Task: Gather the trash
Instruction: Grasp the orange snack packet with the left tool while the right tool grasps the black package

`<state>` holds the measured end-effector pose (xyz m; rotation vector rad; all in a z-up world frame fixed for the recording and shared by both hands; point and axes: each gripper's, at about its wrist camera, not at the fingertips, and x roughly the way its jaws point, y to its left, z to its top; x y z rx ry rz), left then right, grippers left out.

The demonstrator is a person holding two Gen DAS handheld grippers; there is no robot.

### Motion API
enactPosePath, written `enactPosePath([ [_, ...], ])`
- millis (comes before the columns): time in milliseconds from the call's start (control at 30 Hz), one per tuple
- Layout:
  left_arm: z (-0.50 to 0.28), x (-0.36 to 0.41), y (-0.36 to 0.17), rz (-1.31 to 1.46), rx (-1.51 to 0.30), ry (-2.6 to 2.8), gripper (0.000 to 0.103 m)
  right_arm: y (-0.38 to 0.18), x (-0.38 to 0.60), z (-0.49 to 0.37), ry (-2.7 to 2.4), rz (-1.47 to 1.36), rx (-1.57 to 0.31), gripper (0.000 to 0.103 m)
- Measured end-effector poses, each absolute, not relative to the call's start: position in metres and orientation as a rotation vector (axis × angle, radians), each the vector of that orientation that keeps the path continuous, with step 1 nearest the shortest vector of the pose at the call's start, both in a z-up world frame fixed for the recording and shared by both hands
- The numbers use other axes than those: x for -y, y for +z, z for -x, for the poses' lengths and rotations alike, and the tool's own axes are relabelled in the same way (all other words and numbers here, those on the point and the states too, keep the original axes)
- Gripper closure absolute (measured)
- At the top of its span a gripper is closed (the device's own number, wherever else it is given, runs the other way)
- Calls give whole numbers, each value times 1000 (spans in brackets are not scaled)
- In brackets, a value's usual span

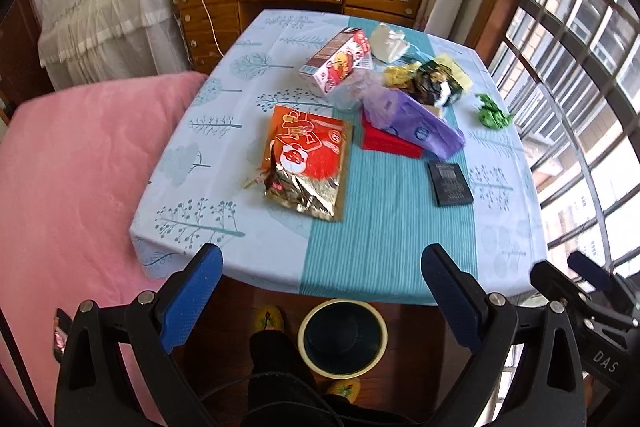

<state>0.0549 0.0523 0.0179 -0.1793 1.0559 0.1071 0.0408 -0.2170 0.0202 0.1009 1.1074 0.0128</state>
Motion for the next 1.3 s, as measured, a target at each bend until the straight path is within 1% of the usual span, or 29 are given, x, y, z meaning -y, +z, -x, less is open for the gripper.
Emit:
enactPosePath([
  [200,-117,-104,-7,285,-1152,100,4,10,225,-67,-62,-151,-1119,19],
  [300,-147,-122,-29,338,-1207,81,4,-2,228,-79,-96,-176,-1133,19],
  [467,-187,-139,-72,340,-1315,66,4,-31,233,-98,-154,-213,-1179,19],
  [667,-222,-143,-113,345,-1407,28,4,-70,238,-120,-218,-246,-1251,19],
  [800,-235,-133,-134,308,-1463,-3,4,-83,241,-133,-228,-263,-1265,19],
  [967,-242,-120,-148,280,-1499,-37,5,-95,245,-152,-214,-257,-1280,19],
  [1000,-244,-118,-150,282,-1504,-41,7,-98,247,-156,-207,-250,-1281,19],
  [1033,-245,-116,-150,270,-1501,-32,12,-99,247,-159,-200,-244,-1283,19],
  [1067,-246,-112,-149,246,-1490,-25,21,-102,247,-163,-184,-237,-1287,19],
  [1100,-246,-110,-147,228,-1483,-24,28,-105,248,-166,-171,-230,-1291,19],
  [1133,-247,-105,-146,206,-1479,-29,43,-107,248,-169,-163,-221,-1294,19],
  [1167,-248,-101,-144,189,-1480,-44,54,-110,248,-172,-159,-209,-1300,19],
  [1200,-249,-97,-143,183,-1480,-56,58,-113,248,-175,-161,-198,-1306,19],
  [1233,-248,-96,-140,178,-1475,-57,73,-117,249,-178,-166,-189,-1315,19],
  [1267,-248,-93,-136,166,-1460,-55,92,-121,250,-180,-170,-183,-1321,19],
  [1300,-249,-91,-133,163,-1458,-62,93,-123,252,-181,-172,-180,-1325,19],
])
